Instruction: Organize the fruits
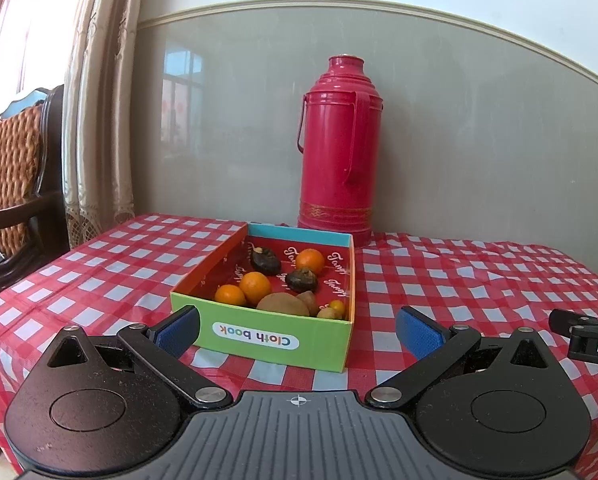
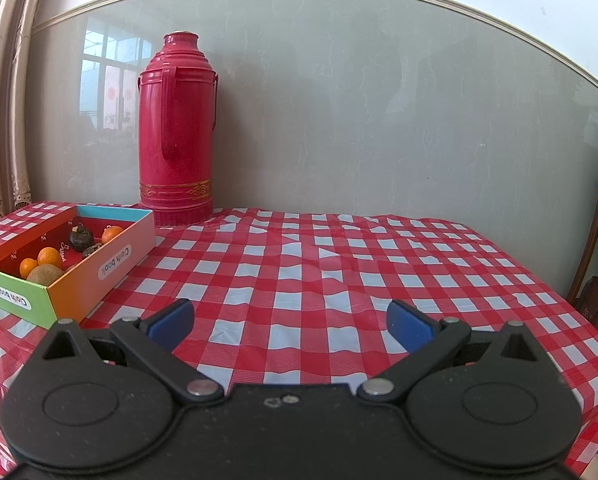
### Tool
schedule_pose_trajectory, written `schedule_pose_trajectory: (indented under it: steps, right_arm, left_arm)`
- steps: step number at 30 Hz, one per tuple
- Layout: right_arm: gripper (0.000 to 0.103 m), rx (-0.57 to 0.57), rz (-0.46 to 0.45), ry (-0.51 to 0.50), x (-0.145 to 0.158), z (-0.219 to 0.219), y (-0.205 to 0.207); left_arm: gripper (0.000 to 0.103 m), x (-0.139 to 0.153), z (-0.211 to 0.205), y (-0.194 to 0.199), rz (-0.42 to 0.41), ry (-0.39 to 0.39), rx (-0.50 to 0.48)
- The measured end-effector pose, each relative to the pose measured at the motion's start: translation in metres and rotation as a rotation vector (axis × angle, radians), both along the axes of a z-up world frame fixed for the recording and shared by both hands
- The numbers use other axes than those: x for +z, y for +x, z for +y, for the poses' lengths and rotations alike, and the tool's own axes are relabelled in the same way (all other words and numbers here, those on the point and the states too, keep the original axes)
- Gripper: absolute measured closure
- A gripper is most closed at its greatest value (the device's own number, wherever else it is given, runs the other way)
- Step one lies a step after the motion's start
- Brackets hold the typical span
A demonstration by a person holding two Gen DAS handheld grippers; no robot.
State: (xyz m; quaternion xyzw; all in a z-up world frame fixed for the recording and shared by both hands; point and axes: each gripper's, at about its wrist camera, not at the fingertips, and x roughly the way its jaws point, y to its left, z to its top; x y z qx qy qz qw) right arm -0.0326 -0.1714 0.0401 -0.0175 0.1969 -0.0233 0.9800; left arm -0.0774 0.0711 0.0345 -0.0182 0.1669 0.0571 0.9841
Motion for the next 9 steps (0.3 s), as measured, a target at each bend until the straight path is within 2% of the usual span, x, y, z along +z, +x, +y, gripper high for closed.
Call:
schedule_pose_trajectory:
  steps: [9]
  right_arm:
    - [0.006,0.000,0.000,0.000,0.0001,-0.0002,0.0001]
  left_arm:
    - [0.000,-0.0005,0.0001,0.0009,0.000,0.000,0.004]
